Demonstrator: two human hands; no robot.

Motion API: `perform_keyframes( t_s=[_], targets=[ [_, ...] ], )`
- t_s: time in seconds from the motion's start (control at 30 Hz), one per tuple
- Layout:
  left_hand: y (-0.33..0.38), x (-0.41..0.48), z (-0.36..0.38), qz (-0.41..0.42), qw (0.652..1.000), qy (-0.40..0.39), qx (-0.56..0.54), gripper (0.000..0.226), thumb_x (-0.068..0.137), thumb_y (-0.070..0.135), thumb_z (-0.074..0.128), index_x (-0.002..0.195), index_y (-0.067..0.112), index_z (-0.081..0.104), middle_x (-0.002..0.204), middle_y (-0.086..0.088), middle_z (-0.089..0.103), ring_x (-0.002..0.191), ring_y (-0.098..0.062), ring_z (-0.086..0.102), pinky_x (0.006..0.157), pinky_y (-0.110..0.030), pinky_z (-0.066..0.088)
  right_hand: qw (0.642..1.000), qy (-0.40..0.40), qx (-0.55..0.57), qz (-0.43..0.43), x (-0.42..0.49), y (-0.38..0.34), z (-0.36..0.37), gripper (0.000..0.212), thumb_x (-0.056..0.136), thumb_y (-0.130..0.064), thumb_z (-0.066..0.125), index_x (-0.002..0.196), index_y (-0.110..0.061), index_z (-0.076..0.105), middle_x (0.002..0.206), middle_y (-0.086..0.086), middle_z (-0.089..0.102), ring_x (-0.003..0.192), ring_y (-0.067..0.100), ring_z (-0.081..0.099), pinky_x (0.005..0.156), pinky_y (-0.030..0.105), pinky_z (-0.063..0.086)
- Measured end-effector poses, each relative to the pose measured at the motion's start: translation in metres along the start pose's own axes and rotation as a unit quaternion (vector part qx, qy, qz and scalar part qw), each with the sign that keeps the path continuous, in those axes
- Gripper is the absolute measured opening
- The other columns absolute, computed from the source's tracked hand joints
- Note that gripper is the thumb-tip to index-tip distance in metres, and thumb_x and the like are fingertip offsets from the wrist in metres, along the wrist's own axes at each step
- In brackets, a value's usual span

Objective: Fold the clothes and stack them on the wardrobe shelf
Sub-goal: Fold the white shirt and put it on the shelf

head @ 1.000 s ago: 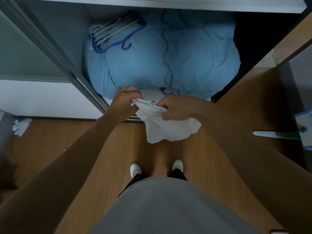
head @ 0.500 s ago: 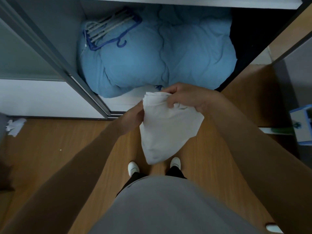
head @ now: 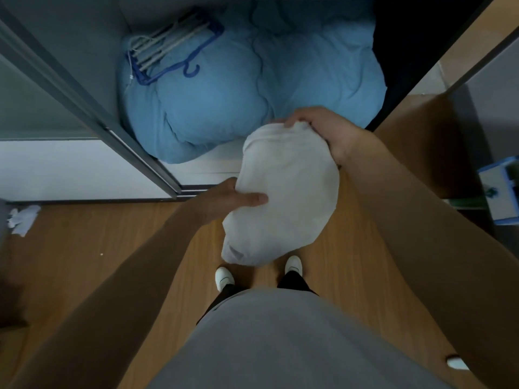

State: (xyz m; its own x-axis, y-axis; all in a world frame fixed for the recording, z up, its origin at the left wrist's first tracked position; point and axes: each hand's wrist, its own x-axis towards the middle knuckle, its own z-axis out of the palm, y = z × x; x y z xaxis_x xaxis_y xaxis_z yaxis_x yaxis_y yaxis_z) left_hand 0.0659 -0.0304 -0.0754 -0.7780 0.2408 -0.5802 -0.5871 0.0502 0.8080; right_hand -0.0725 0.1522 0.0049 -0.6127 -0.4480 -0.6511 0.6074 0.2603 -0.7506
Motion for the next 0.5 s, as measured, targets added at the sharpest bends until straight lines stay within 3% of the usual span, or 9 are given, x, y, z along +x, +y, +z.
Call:
perform_keyframes(
  t_s=[0.03, 0.1, 0.17, 0.3, 0.37, 0.43, 0.5],
  targets=[
    [-0.001, 0.000, 0.000, 0.011, 1.000, 0.013, -0.023, 0.073, 0.061, 0.044, 0.083, 0.126, 0.022, 0.062, 0.124, 0.001, 0.070, 0.117, -0.023, 0.064, 0.106, -0.048, 0.047, 0.997, 0.021, 0.065, -0.022, 0.003, 0.000, -0.002, 0.025, 0.086, -0.019, 0.059, 0.099, -0.007, 0.077, 0.104, 0.011, 0.075, 0.091, 0.026, 0.070, 0.081, 0.030, 0.058],
    [0.000, -0.001, -0.001, 0.033, 0.995, 0.032, -0.086, 0.071, 0.065, 0.040, 0.082, 0.129, 0.016, 0.060, 0.125, -0.005, 0.070, 0.117, -0.027, 0.065, 0.103, -0.048, 0.050, 0.984, 0.101, 0.137, -0.046, 0.013, 0.004, -0.009, 0.033, 0.092, -0.034, 0.058, 0.105, -0.007, 0.072, 0.104, 0.011, 0.070, 0.094, 0.028, 0.063, 0.084, 0.031, 0.051],
    [0.004, 0.000, 0.000, 0.049, 0.985, 0.056, -0.153, 0.059, 0.075, 0.035, 0.081, 0.127, 0.016, 0.060, 0.123, -0.006, 0.070, 0.115, -0.025, 0.066, 0.097, -0.044, 0.054, 0.981, 0.165, 0.098, -0.040, 0.021, 0.020, -0.015, 0.045, 0.094, -0.051, 0.055, 0.109, -0.011, 0.069, 0.098, 0.006, 0.068, 0.090, 0.021, 0.061, 0.075, 0.029, 0.048],
    [0.017, 0.007, -0.001, 0.033, 0.968, 0.138, -0.209, 0.033, 0.089, 0.035, 0.069, 0.118, 0.019, 0.066, 0.113, -0.002, 0.075, 0.107, -0.019, 0.070, 0.088, -0.037, 0.055, 0.988, 0.138, 0.060, 0.040, 0.020, 0.086, -0.017, 0.073, 0.086, -0.077, 0.047, 0.117, -0.014, 0.069, 0.097, 0.003, 0.072, 0.081, 0.017, 0.068, 0.062, 0.026, 0.053],
    [0.020, 0.010, -0.005, 0.003, 0.959, 0.164, -0.229, 0.034, 0.093, 0.035, 0.067, 0.122, 0.017, 0.065, 0.114, -0.003, 0.074, 0.107, -0.021, 0.070, 0.088, -0.037, 0.056, 0.986, 0.089, 0.130, 0.048, 0.017, 0.112, -0.014, 0.074, 0.081, -0.076, 0.056, 0.126, -0.018, 0.066, 0.112, 0.009, 0.073, 0.092, 0.020, 0.071, 0.079, 0.034, 0.059],
    [0.023, 0.011, -0.009, -0.017, 0.950, 0.178, -0.255, 0.030, 0.095, 0.035, 0.065, 0.118, 0.017, 0.067, 0.112, -0.003, 0.075, 0.104, -0.020, 0.071, 0.083, -0.035, 0.058, 0.985, 0.081, 0.147, 0.045, 0.015, 0.128, -0.013, 0.087, 0.071, -0.082, 0.060, 0.136, -0.024, 0.057, 0.126, 0.009, 0.069, 0.112, 0.025, 0.066, 0.099, 0.046, 0.051],
    [0.025, 0.012, -0.012, -0.028, 0.939, 0.189, -0.286, 0.026, 0.096, 0.035, 0.063, 0.114, 0.017, 0.067, 0.107, -0.002, 0.076, 0.097, -0.017, 0.073, 0.075, -0.032, 0.060, 0.986, 0.080, 0.142, 0.032, 0.012, 0.132, -0.011, 0.098, 0.068, -0.086, 0.057, 0.143, -0.024, 0.050, 0.133, 0.007, 0.064, 0.120, 0.026, 0.061, 0.107, 0.050, 0.044]
  ],
)
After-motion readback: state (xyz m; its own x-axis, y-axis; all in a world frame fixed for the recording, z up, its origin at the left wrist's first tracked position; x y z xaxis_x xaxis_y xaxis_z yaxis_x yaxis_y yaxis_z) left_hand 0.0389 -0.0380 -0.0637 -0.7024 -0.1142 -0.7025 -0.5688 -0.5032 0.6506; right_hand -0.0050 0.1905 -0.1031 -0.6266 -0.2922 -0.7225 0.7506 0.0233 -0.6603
